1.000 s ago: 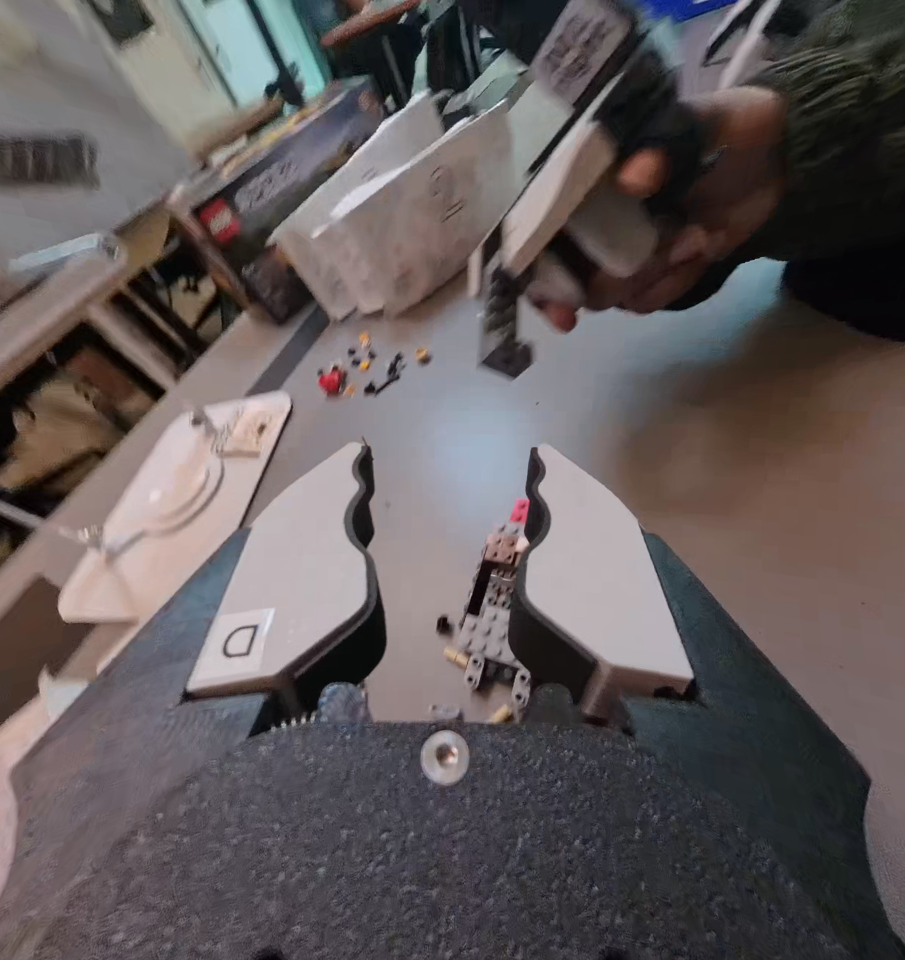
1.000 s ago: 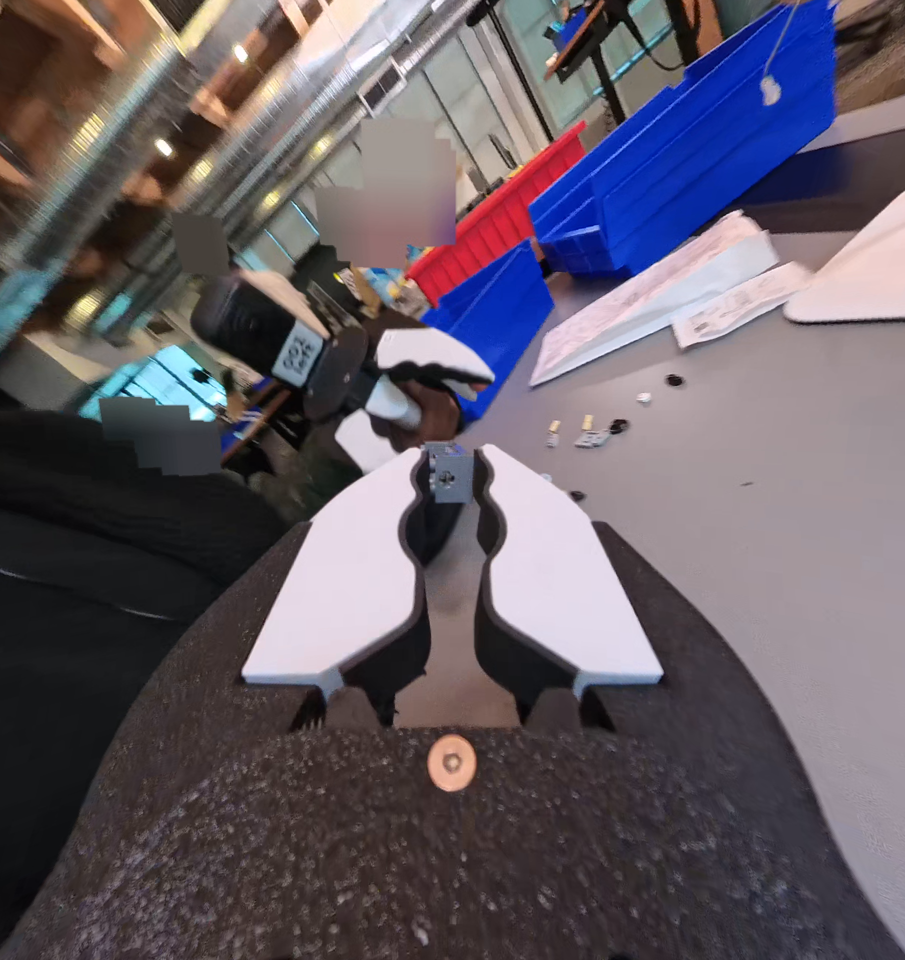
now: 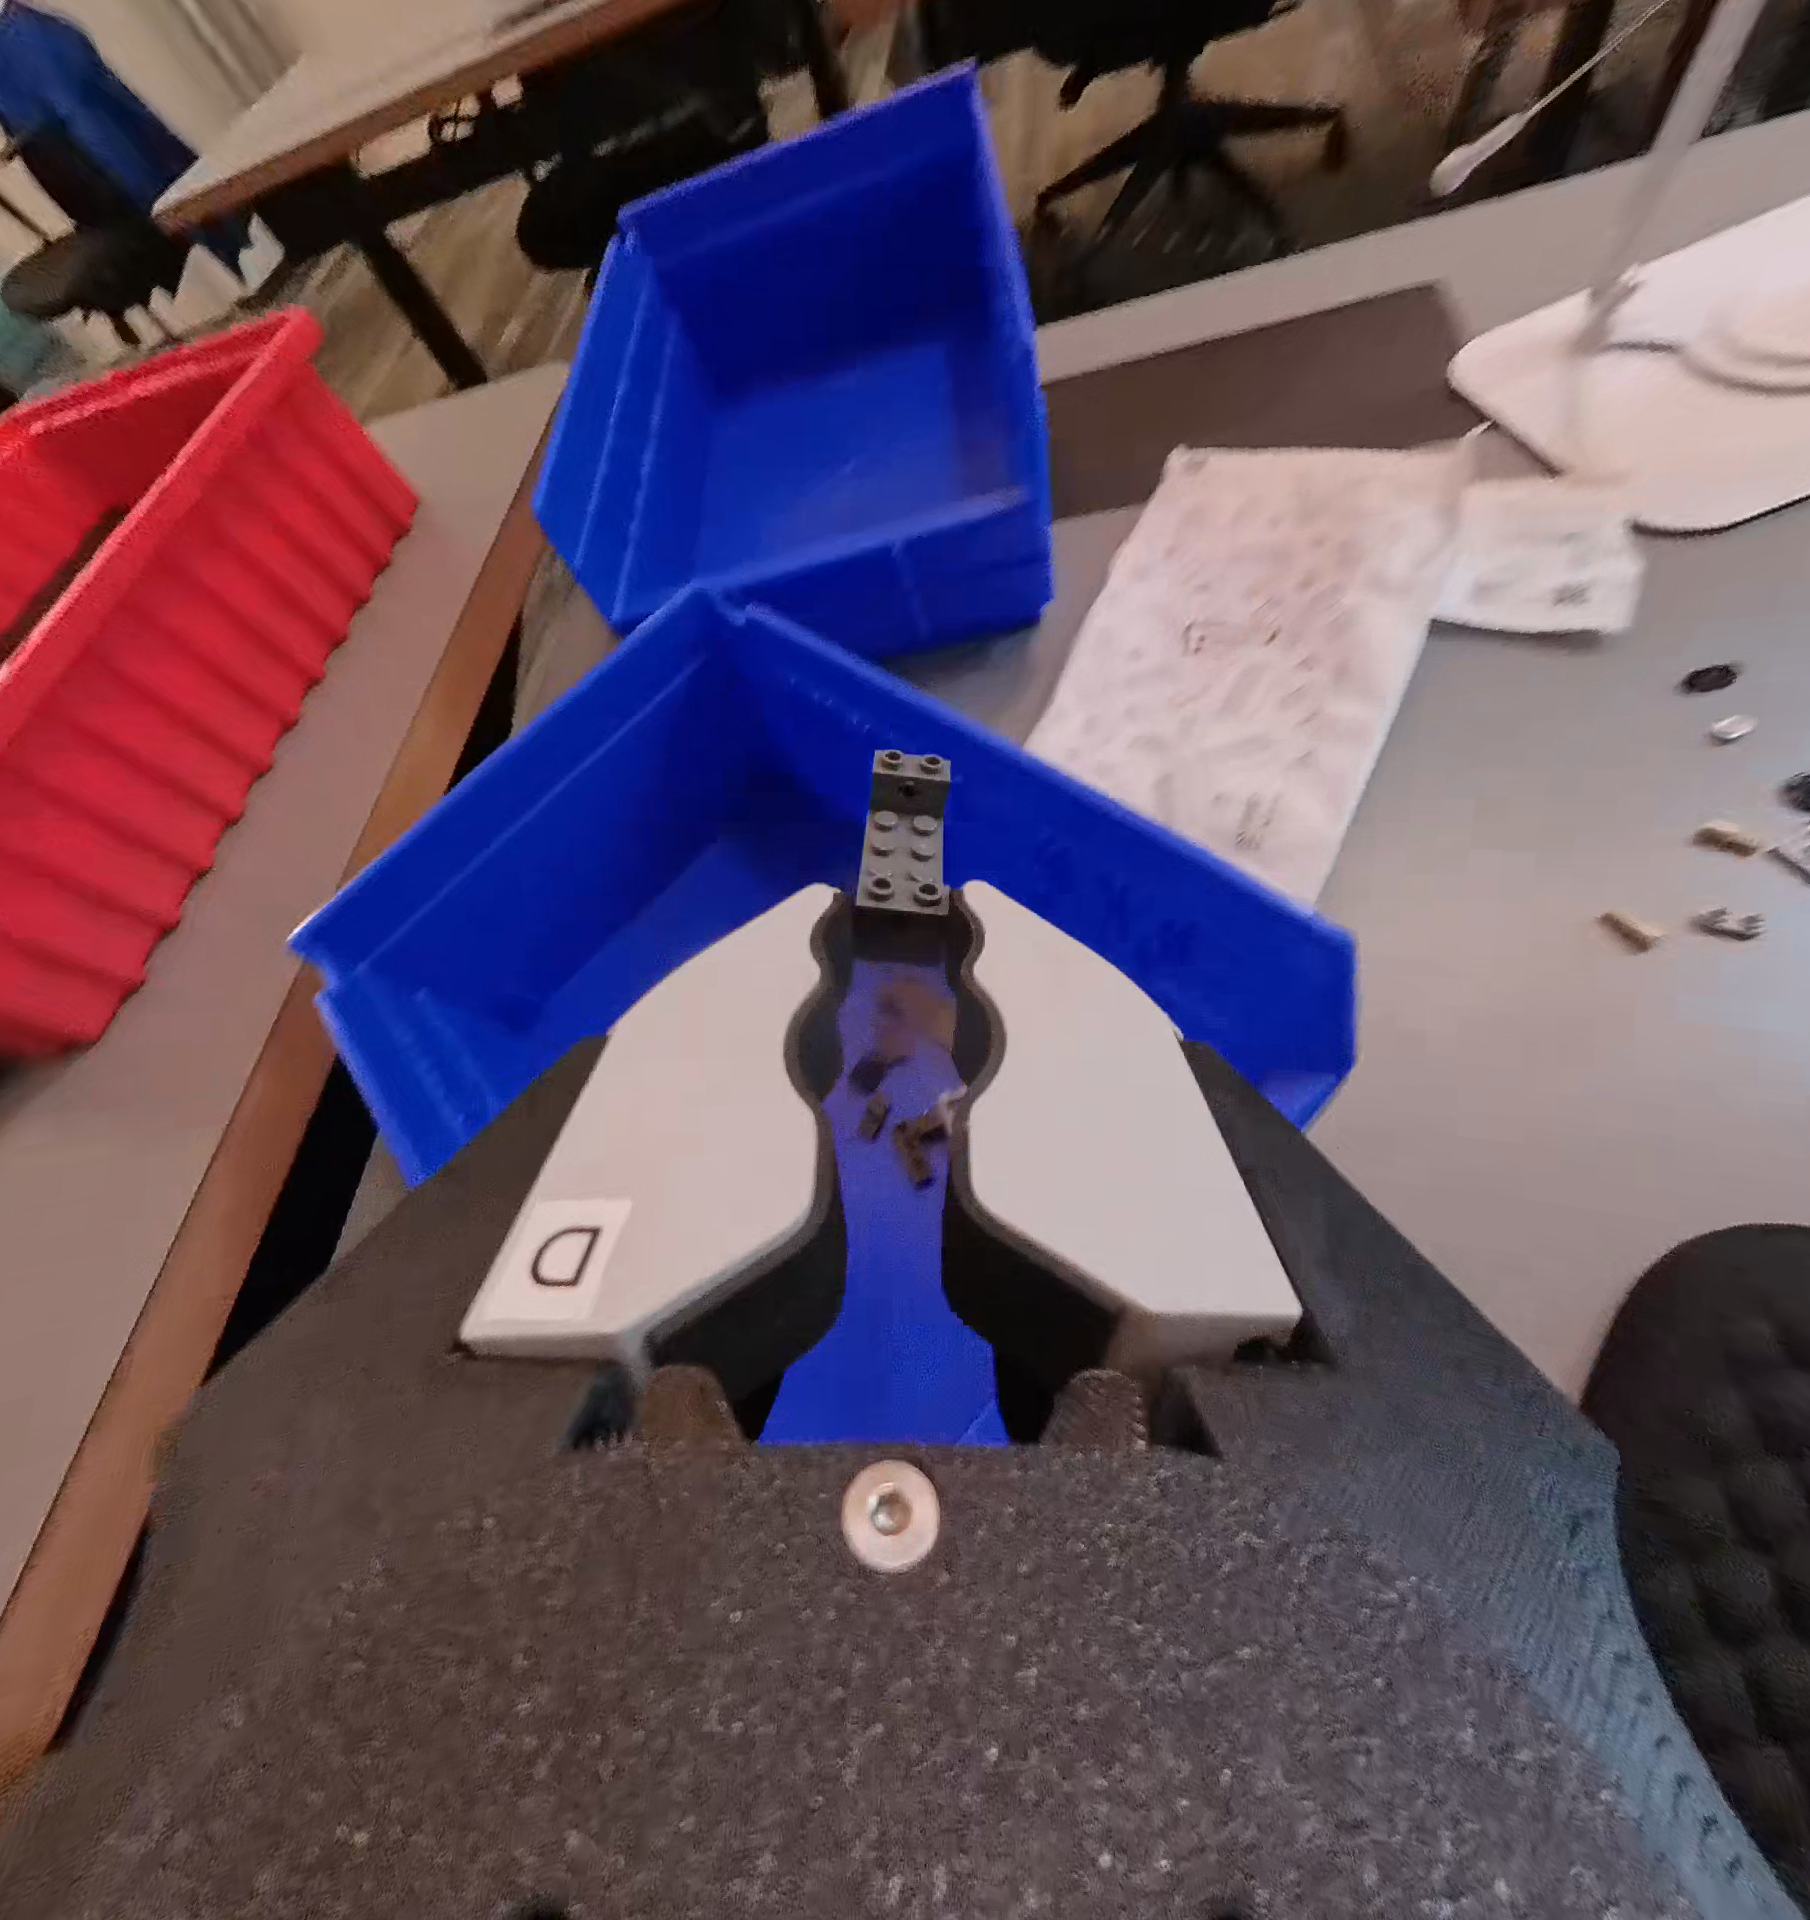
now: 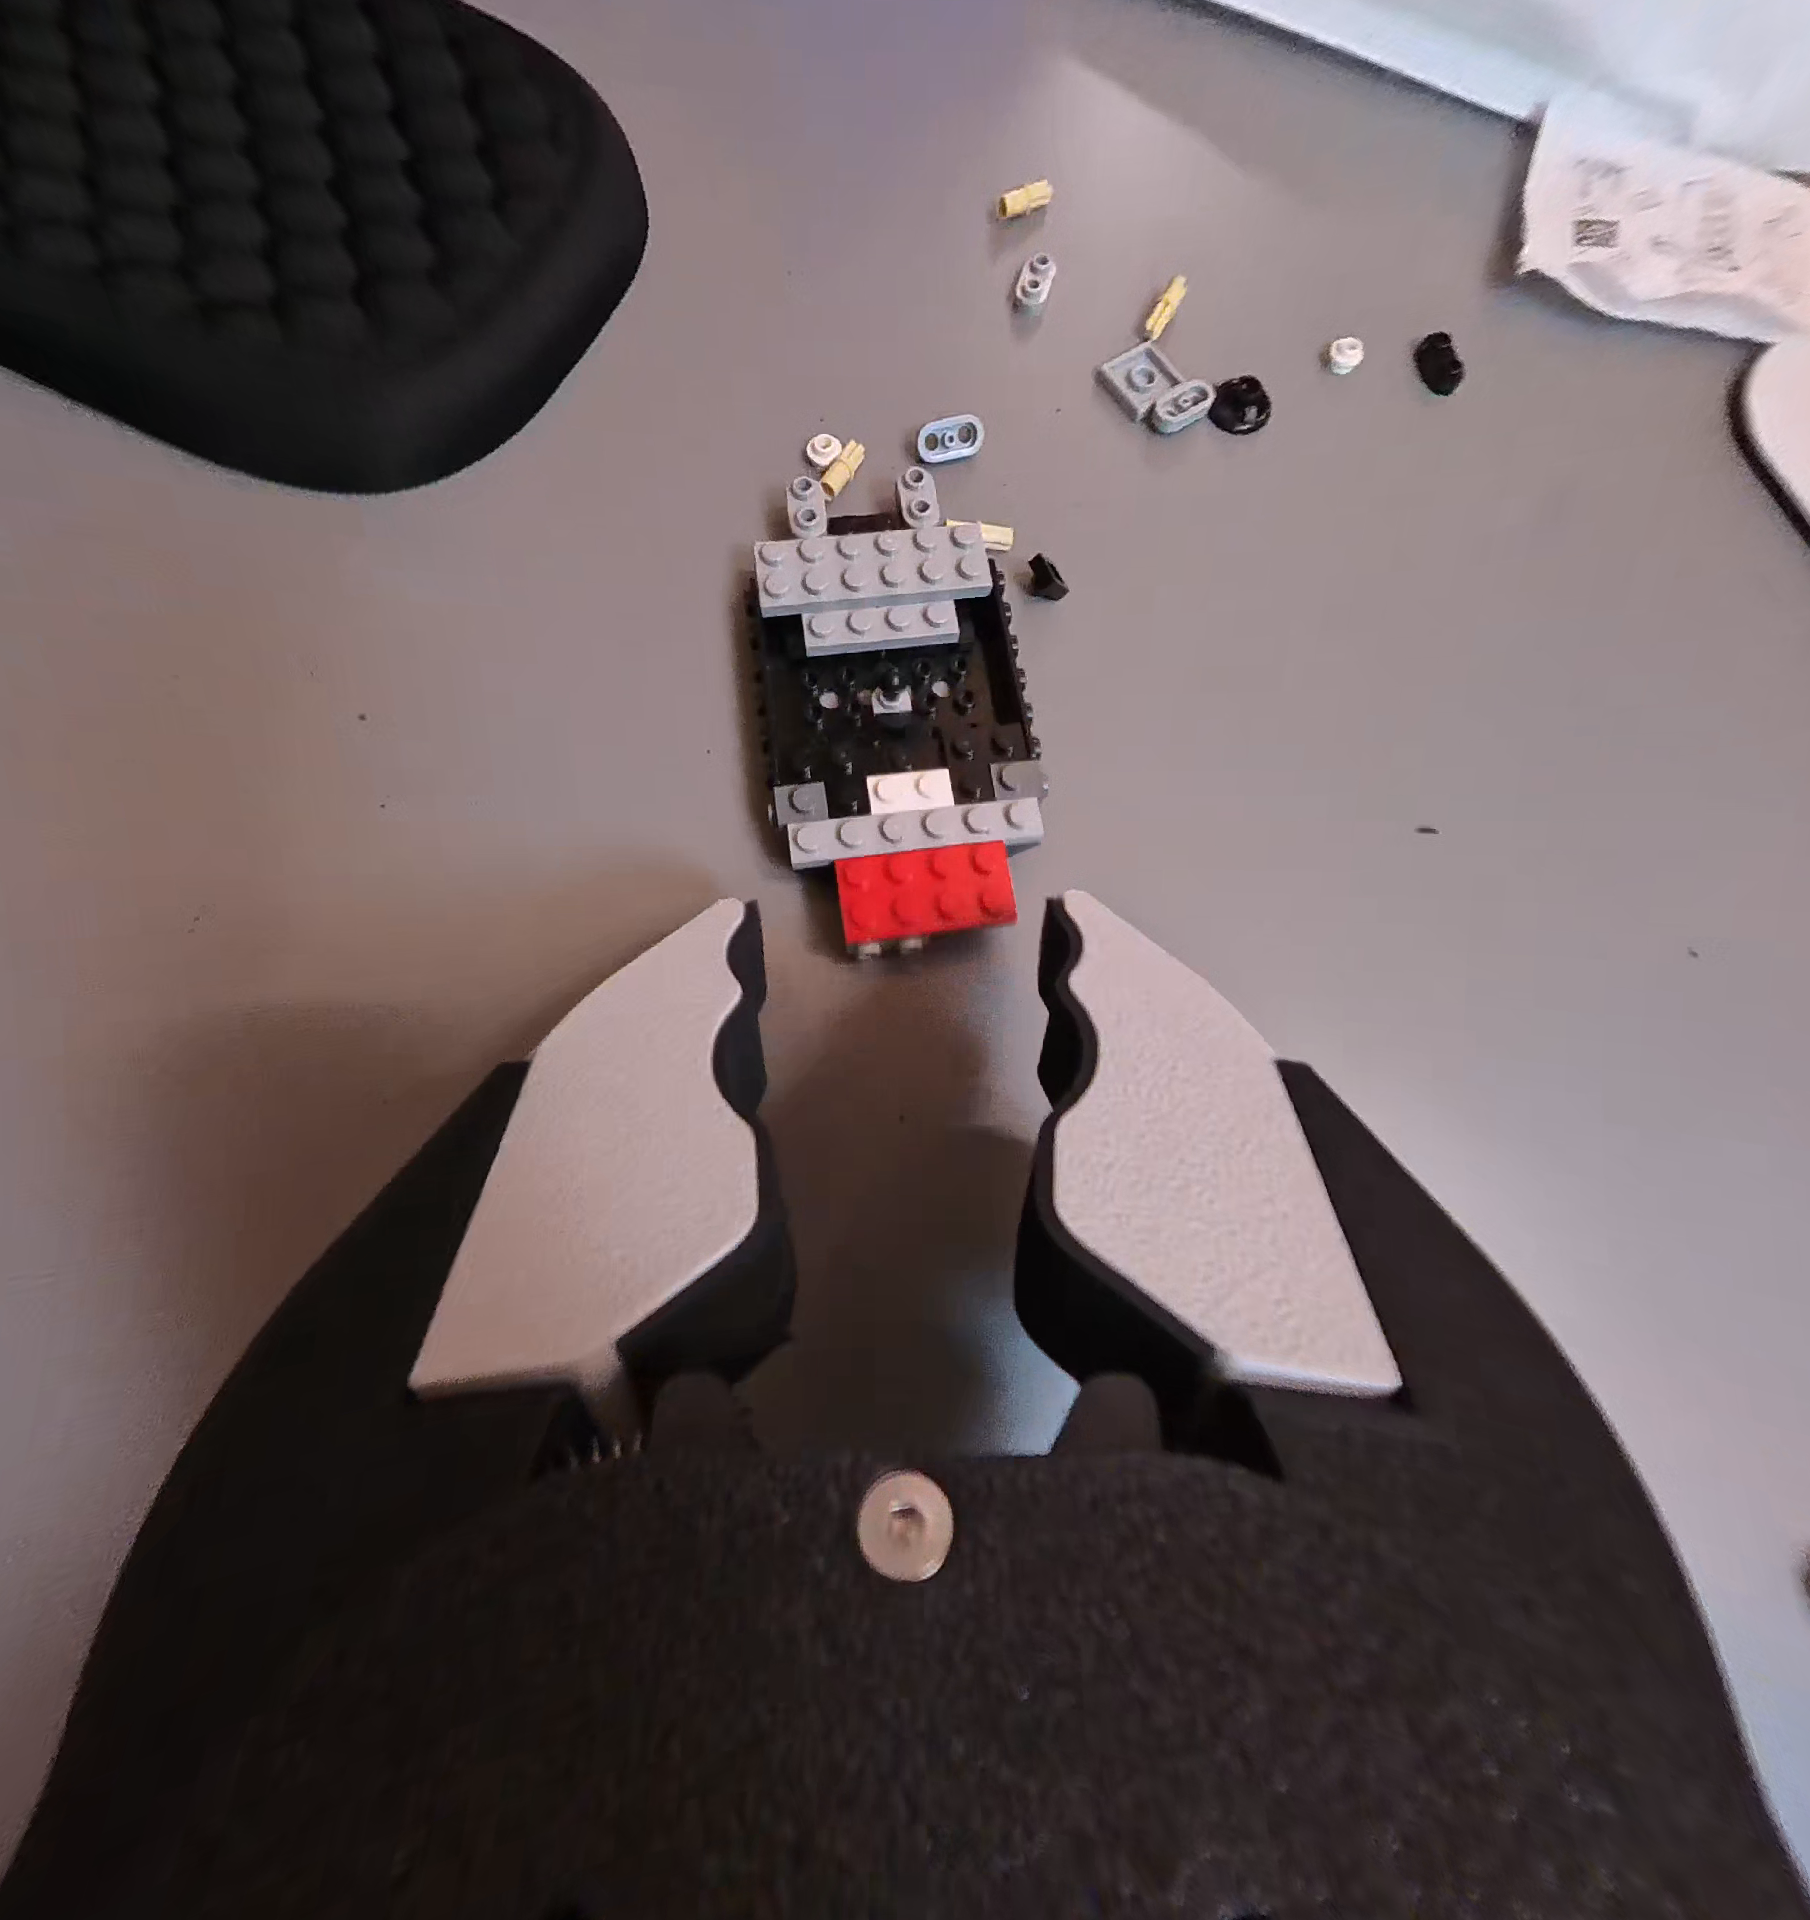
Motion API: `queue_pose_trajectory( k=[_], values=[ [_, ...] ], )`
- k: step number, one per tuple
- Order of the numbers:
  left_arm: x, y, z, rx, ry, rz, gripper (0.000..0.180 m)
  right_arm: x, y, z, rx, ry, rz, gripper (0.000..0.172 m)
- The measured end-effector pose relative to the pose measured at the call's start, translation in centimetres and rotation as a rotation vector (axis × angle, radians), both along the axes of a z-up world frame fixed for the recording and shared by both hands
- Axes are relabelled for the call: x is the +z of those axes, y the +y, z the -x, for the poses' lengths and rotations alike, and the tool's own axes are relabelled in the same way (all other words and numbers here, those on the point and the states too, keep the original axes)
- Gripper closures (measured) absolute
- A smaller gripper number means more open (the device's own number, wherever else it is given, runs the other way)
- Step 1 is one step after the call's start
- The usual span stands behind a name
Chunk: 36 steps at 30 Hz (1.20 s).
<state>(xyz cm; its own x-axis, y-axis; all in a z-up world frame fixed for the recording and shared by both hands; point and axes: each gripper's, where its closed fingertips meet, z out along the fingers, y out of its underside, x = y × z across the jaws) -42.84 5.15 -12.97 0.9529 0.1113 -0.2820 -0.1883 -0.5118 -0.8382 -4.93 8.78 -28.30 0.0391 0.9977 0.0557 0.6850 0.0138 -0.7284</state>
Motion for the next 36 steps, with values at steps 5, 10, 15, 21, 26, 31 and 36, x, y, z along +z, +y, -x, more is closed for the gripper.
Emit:
queue_pose_trajectory(
  k=[5,10,15,21,26,31,36],
  values=[
    [-1.5,-0.2,1.5,0.063,0.015,0.052,0.158,-0.9,0.3,0.8,0.037,-0.058,-0.004,0.124],
    [-1.0,0.5,0.9,0.049,0.04,0.014,0.146,-1.1,0.1,0.7,0.067,-0.073,-0.049,0.138],
    [1.6,3.1,-11.9,-0.48,0.027,-0.161,0.144,0.1,-0.2,0.8,0.11,-0.024,-0.183,0.138],
    [-5.8,1.6,-30.5,-1.202,0.077,0.087,0.11,2.8,-0.9,0.2,0.154,0.043,-0.42,0.138],
    [-13.8,1.8,-35.7,-1.374,0.326,0.334,0.086,4.0,-2.0,-0.8,0.165,0.11,-0.433,0.138],
    [-15.1,2.4,-37.6,-1.387,0.466,0.274,0.105,4.4,-2.5,-1.9,0.144,0.129,-0.48,0.138],
    [-14.2,3.2,-37.7,-1.291,0.707,0.09,0.105,3.8,-2.2,-2.4,0.109,0.1,-0.504,0.135]
  ],
)
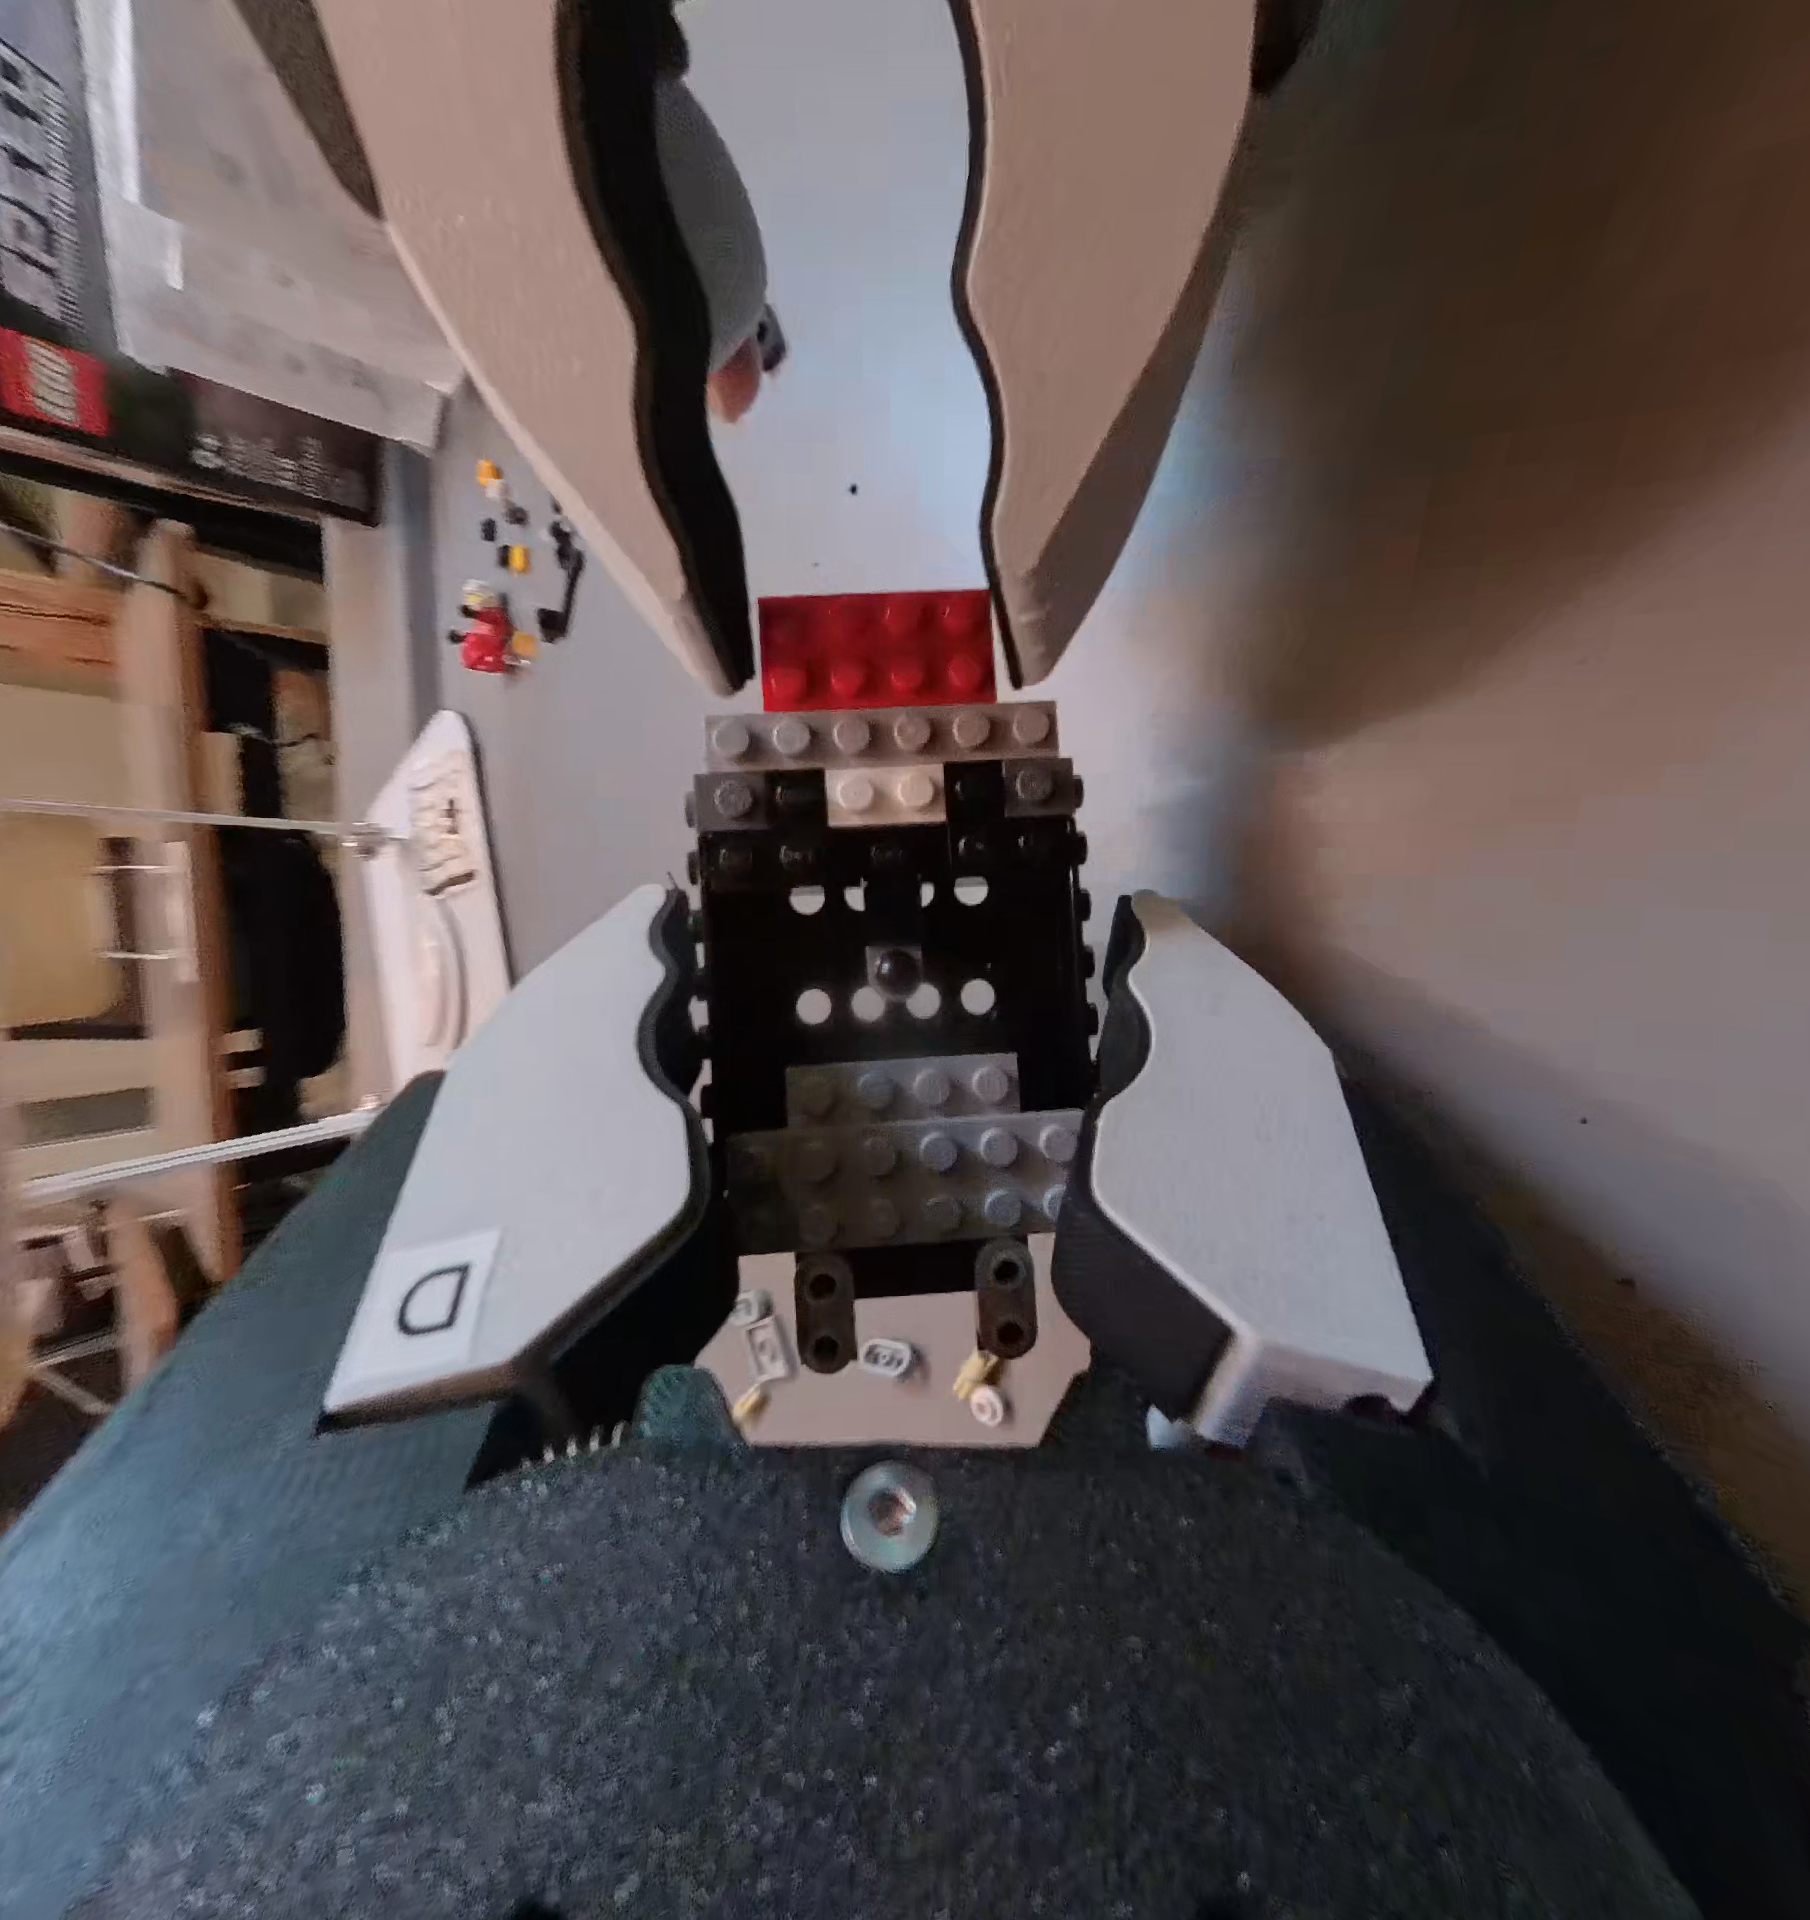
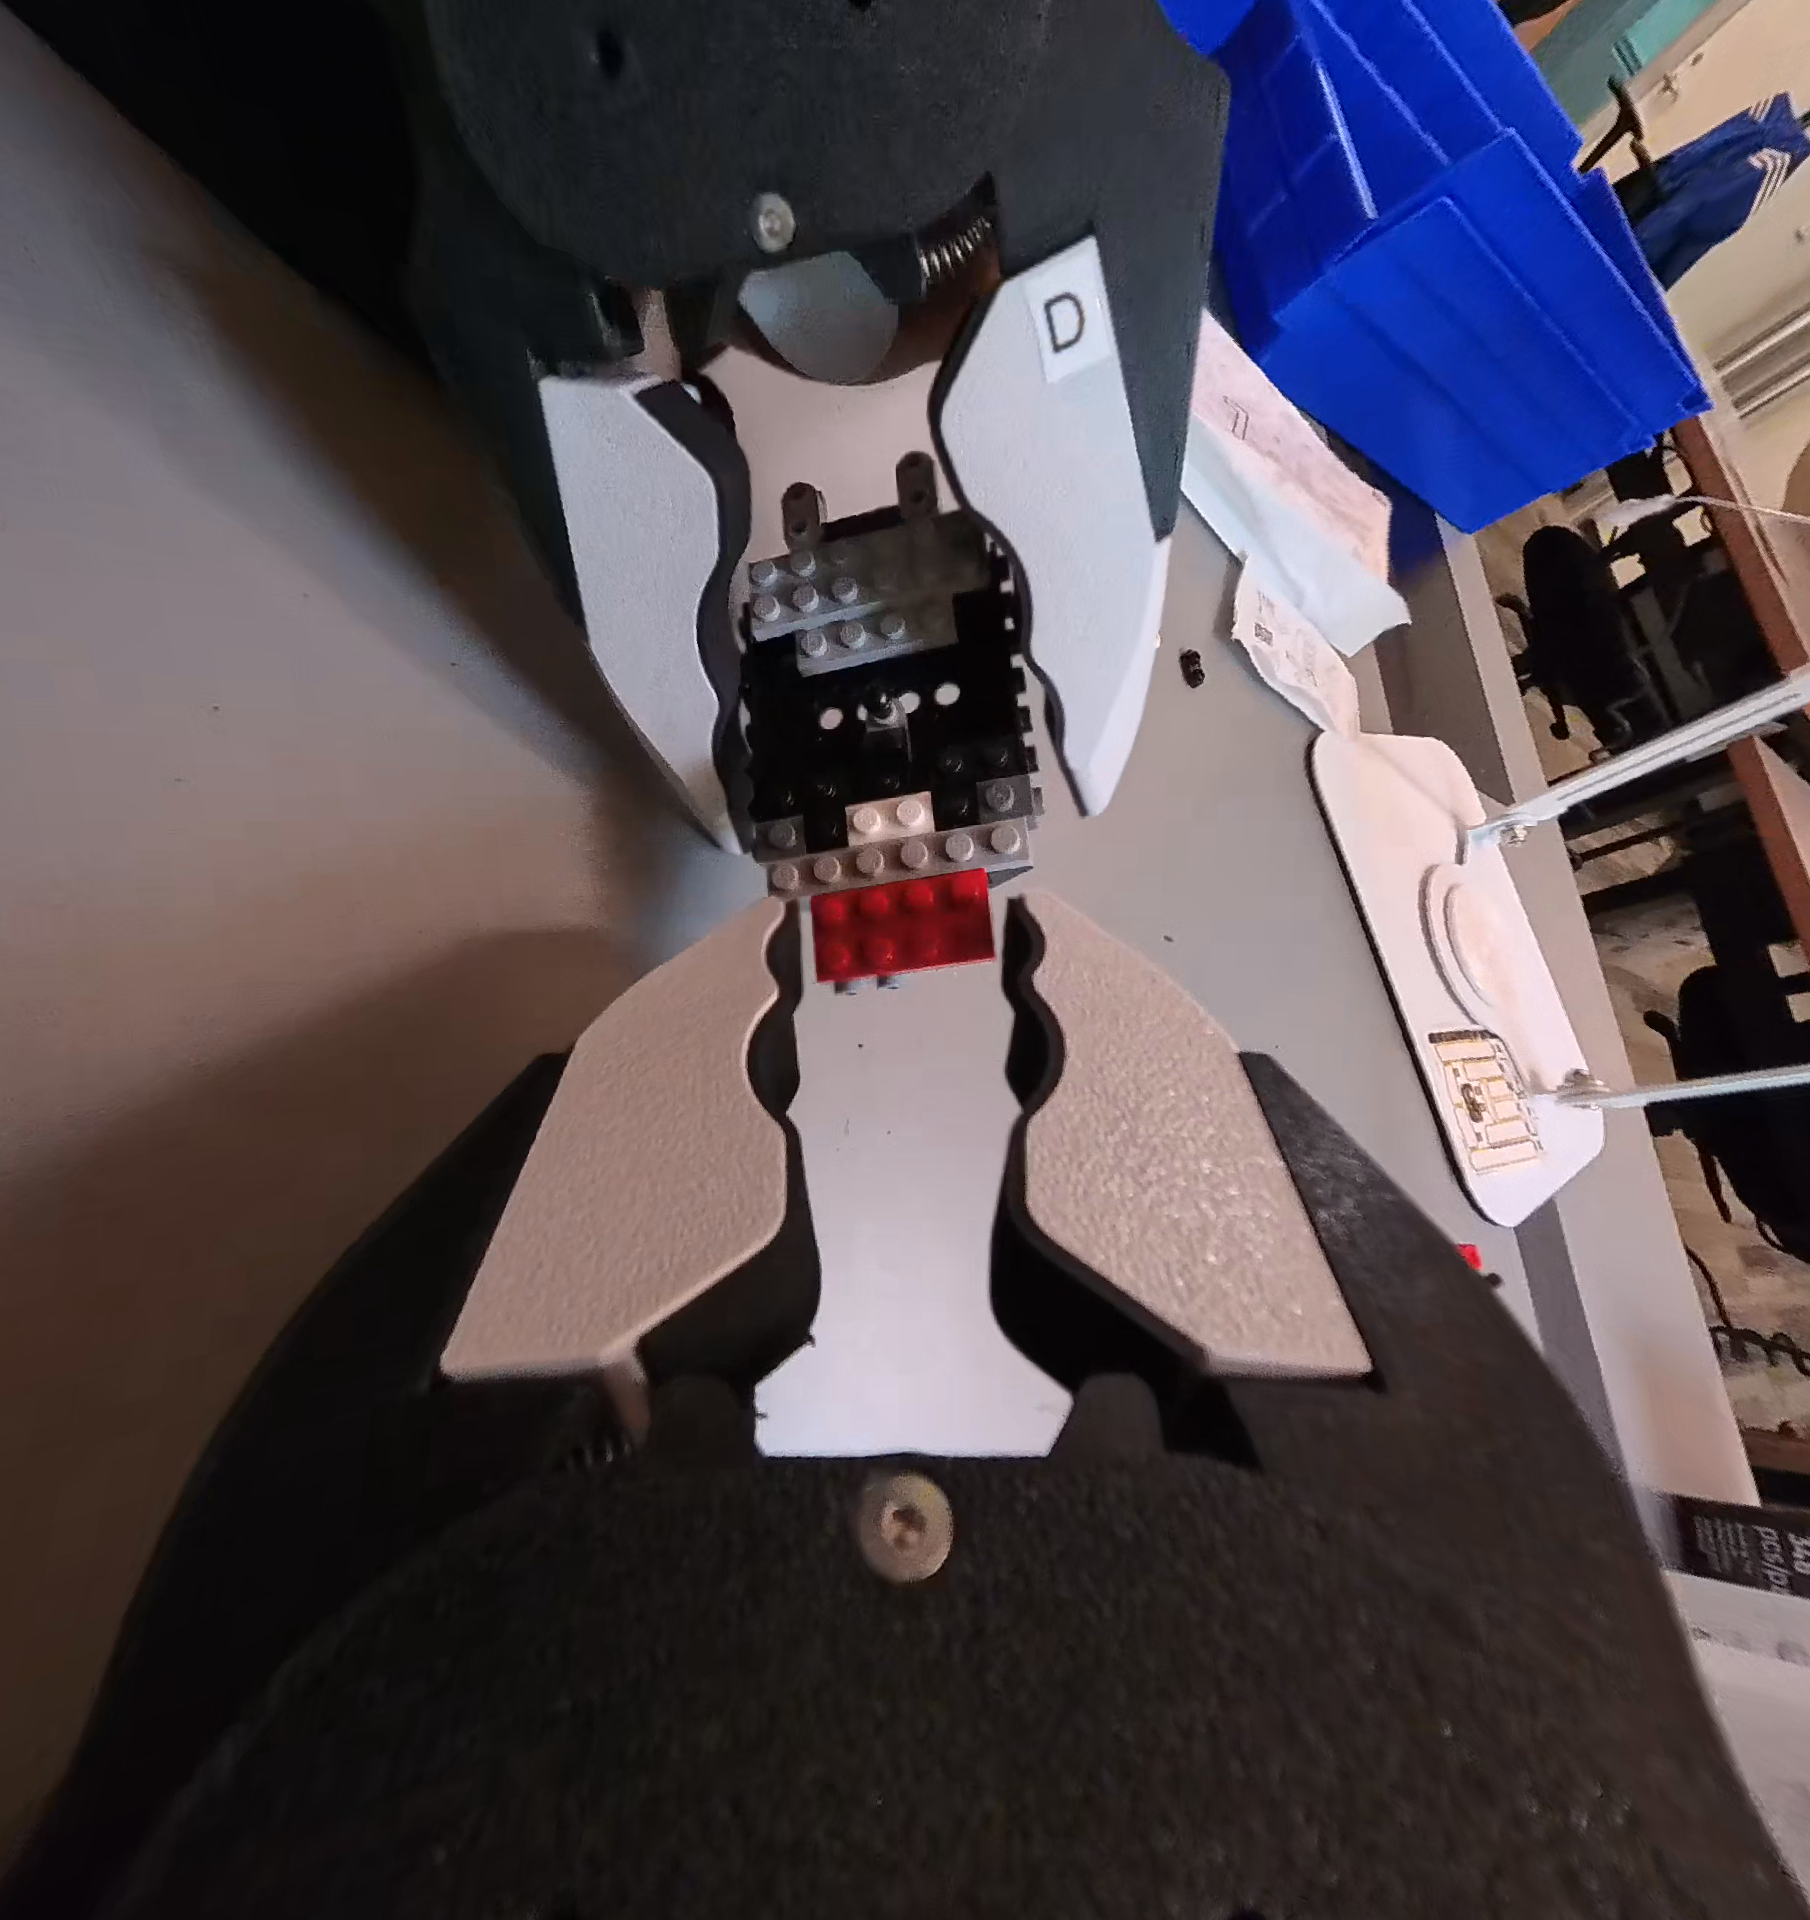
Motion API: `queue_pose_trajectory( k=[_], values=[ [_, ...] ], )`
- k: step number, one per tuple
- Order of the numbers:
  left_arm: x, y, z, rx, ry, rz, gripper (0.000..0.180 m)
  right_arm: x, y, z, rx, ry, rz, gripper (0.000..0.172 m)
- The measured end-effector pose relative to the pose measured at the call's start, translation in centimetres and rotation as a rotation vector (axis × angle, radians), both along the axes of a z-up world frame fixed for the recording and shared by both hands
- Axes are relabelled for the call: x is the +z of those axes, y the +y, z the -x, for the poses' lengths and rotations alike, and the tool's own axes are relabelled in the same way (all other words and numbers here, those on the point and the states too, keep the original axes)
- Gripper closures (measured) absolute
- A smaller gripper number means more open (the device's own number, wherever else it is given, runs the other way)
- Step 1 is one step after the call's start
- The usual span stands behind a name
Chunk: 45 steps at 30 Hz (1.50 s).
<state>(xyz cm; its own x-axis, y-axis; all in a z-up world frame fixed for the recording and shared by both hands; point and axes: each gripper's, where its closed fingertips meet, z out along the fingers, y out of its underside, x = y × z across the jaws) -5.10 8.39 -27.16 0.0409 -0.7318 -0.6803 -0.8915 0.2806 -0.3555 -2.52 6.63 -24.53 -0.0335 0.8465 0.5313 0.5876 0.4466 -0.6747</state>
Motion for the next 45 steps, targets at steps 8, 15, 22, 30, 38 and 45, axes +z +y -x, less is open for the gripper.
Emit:
queue_pose_trajectory(
  k=[8,15,22,30,38,45],
  values=[
    [0.3,0.1,0.2,-0.014,0.017,-0.081,0.105,-0.3,0.0,0.0,0.01,-0.026,-0.019,0.138],
    [-0.7,-0.4,0.7,0.056,-0.043,0.18,0.107,0.0,-0.1,0.4,-0.025,-0.018,-0.003,0.139],
    [-1.0,-1.9,0.3,0.131,-0.26,0.655,0.109,0.7,0.3,0.6,-0.033,-0.039,-0.235,0.139],
    [-1.6,-1.1,0.7,0.102,-0.298,0.648,0.106,2.3,1.3,-1.5,-0.045,0.153,0.145,0.139],
    [4.6,-2.8,-1.8,-0.018,-0.748,0.971,0.138,2.3,0.6,-0.2,-0.036,0.146,0.093,0.139],
    [5.2,-3.0,-2.4,0.025,-0.885,1.199,0.176,1.7,-0.8,1.4,-0.006,0.05,-0.092,0.139]
  ],
)
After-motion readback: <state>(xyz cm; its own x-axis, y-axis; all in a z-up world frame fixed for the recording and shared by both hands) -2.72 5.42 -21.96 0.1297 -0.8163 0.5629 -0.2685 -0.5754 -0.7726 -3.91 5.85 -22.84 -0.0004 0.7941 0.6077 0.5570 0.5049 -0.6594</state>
